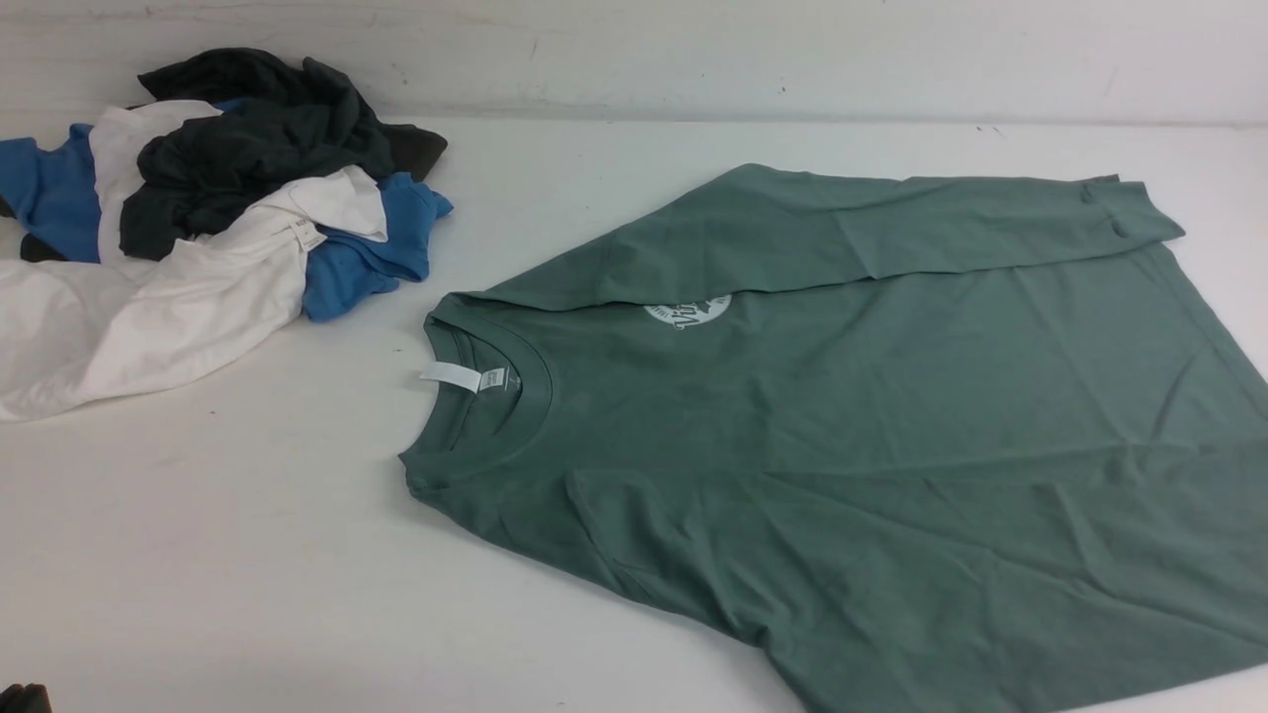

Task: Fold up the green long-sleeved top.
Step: Hold the cuff closest to the cuff with your right arm

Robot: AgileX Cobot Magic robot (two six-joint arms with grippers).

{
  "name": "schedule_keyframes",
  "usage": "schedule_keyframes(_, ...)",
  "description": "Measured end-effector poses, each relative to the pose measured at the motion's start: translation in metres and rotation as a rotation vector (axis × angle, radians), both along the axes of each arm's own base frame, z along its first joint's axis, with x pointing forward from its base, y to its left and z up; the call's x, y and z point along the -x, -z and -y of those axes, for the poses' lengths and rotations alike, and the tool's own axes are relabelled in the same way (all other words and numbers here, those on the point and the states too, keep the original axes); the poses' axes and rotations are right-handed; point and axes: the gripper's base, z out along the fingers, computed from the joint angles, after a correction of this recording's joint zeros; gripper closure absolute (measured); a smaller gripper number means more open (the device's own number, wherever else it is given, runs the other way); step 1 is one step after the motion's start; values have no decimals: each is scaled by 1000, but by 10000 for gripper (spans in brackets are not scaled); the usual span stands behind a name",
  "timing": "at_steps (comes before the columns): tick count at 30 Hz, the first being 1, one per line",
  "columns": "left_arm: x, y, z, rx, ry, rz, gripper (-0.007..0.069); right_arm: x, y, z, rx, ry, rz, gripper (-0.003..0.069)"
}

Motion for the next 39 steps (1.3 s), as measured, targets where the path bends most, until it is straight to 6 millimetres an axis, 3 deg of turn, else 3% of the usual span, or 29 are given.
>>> schedule_keyframes(1, 0, 0, 0, 0, 0, 0, 629, -13, -3, -1, 61, -33, -80, 671)
schedule_keyframes(2, 0, 0, 0, 0, 0, 0, 629, -12, -6, -2, 61, -43, -82, 671)
schedule_keyframes(4, 0, 0, 0, 0, 0, 0, 629, -41, -4, 8, 198, -54, -307, 670)
schedule_keyframes(7, 0, 0, 0, 0, 0, 0, 629, -64, 3, 43, 371, 53, -609, 670)
schedule_keyframes(9, 0, 0, 0, 0, 0, 0, 629, -67, 9, 73, 450, 201, -726, 670)
schedule_keyframes(10, 0, 0, 0, 0, 0, 0, 629, -67, 9, 73, 450, 200, -728, 670)
schedule_keyframes(11, 0, 0, 0, 0, 0, 0, 629, -63, 14, 100, 460, 371, -804, 670)
schedule_keyframes(15, 0, 0, 0, 0, 0, 0, 629, -53, 25, 135, 377, 565, -870, 670)
schedule_keyframes(22, 0, 0, 0, 0, 0, 0, 629, -69, 52, 152, 199, 576, -908, 669)
schedule_keyframes(30, 0, 0, 0, 0, 0, 0, 629, -100, 87, 168, 187, 536, -976, 638)
schedule_keyframes(39, 0, 0, 0, 0, 0, 0, 629, -139, 125, 184, 214, 468, -1038, 450)
